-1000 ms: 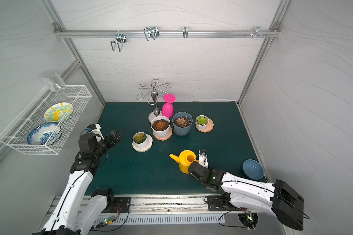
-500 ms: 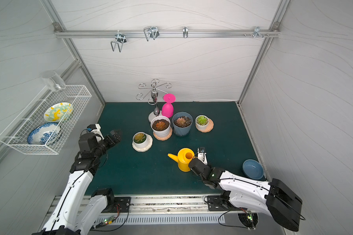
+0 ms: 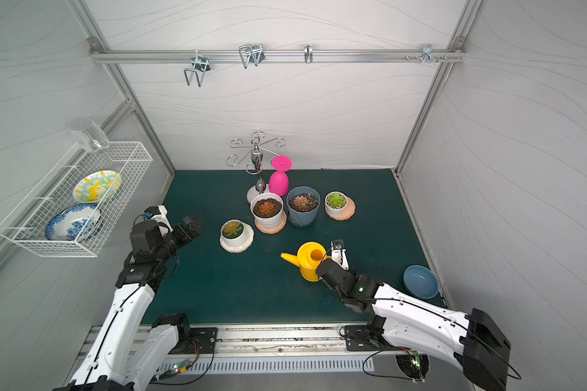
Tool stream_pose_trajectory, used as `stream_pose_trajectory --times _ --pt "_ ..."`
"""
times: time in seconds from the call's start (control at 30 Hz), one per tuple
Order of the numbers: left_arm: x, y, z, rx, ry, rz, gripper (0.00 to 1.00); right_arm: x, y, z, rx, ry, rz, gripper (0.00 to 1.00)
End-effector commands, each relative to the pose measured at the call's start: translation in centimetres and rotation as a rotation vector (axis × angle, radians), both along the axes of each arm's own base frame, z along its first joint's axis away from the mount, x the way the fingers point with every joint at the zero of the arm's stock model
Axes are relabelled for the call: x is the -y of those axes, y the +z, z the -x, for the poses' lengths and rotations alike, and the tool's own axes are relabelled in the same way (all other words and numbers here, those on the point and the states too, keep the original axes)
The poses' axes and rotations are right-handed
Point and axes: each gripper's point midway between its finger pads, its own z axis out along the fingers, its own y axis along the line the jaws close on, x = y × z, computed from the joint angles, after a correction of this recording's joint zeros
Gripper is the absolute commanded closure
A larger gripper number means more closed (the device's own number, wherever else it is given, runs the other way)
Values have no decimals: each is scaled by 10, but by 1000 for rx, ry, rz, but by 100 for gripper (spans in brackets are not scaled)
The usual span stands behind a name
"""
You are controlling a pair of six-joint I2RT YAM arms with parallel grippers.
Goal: Water the succulent around the soil edge
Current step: Pick up the watering can from the center of the board.
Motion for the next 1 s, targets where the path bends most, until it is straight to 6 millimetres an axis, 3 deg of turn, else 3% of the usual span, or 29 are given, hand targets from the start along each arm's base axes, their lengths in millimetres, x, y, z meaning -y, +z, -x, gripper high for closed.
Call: stream_pose_trajectory --times 0.0,0.23,0.5,0.7,0.97 --pt "5 36 -7 88 -24 4 0 -3 35 -6 67 29 -5 100" --pt "11 44 -5 96 -52 26 0 12 90 -19 134 -17 86 100" --pt "23 57 -1 93 -106 4 0 42 130 -39 111 -111 175 100" --pt "42 67 0 95 -176 -26 0 79 147 -47 118 -212 174 100" --pt "79 77 -1 105 -283 -91 0 136 152 -51 70 -417 136 100"
